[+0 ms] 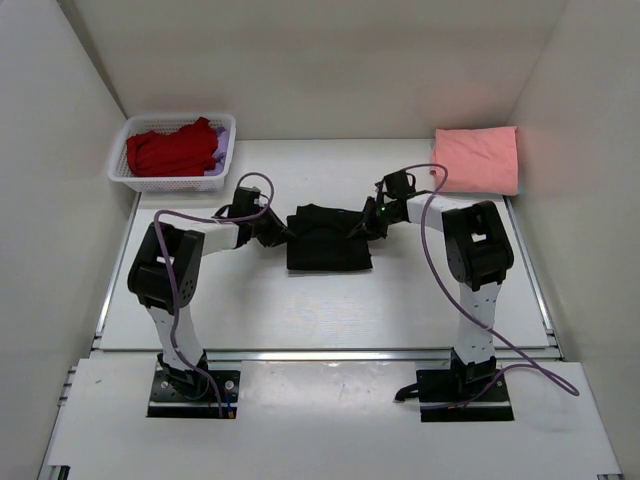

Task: Fold and stack the t-shirts
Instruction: Put the neatly folded tshirt into the corner of the board with the right arm

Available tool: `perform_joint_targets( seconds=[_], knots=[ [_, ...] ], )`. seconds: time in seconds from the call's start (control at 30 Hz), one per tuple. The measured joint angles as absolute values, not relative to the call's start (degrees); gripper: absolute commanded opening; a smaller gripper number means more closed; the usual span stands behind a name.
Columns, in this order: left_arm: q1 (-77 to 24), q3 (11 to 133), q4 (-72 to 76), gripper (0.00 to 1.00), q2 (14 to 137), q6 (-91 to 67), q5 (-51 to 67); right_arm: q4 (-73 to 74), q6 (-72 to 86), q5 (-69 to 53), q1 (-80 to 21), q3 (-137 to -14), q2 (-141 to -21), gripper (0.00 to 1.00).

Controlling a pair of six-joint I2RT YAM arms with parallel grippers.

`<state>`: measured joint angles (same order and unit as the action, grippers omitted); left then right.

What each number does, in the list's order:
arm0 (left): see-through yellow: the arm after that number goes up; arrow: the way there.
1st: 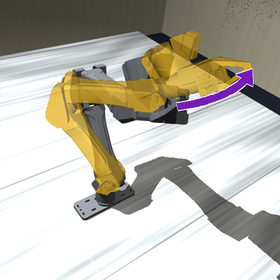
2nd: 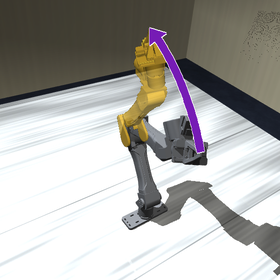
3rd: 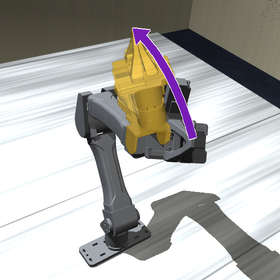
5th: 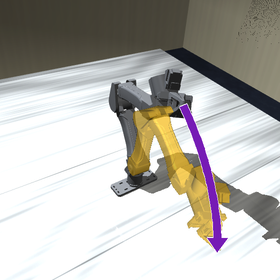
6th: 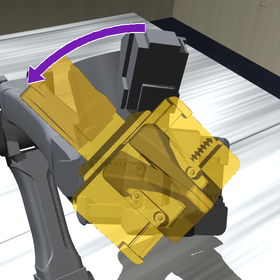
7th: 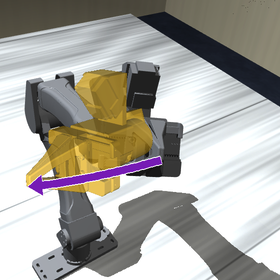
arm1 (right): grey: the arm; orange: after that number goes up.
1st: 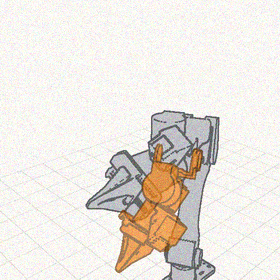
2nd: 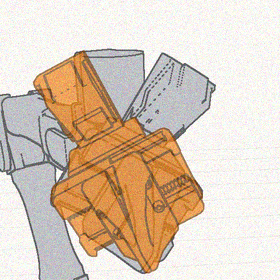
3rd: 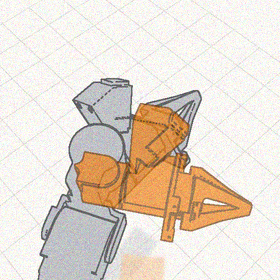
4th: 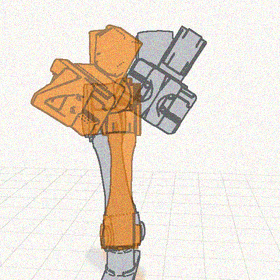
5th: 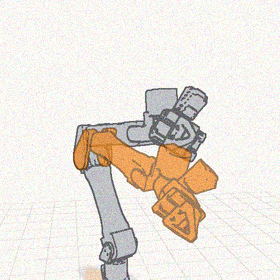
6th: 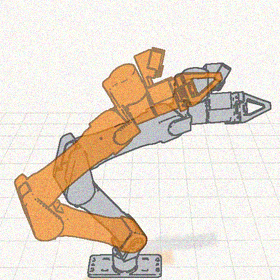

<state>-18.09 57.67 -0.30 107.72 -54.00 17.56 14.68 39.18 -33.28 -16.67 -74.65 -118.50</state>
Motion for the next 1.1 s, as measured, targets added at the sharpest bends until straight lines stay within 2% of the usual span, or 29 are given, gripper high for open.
perform_joint_targets(
  seconds=[0.27, 0.57, 0.87, 1.1],
  knots=[
    [-13.3, 51.2, 3.6, 0.21, 94.3, -56.0, 26.0, 28.4, 21.9, -29.1, -11.6, -87.6, -121.1, 0.00],
    [-12.8, 43.8, 0.8, 0.16, 77.7, -50.3, 25.9, 42.9, 4.6, -15.2, -5.7, -106.1, -123.0, 0.00],
    [-12.5, 34.7, -3.7, 0.16, 69.6, -45.1, 23.3, 44.4, -6.4, -7.5, -2.7, -115.8, -127.4, 0.00],
    [-12.8, 31.6, -5.8, 0.16, 69.0, -43.4, 22.3, 44.5, -9.3, -6.5, 1.7, -124.9, -131.9, 0.00]
  ],
)
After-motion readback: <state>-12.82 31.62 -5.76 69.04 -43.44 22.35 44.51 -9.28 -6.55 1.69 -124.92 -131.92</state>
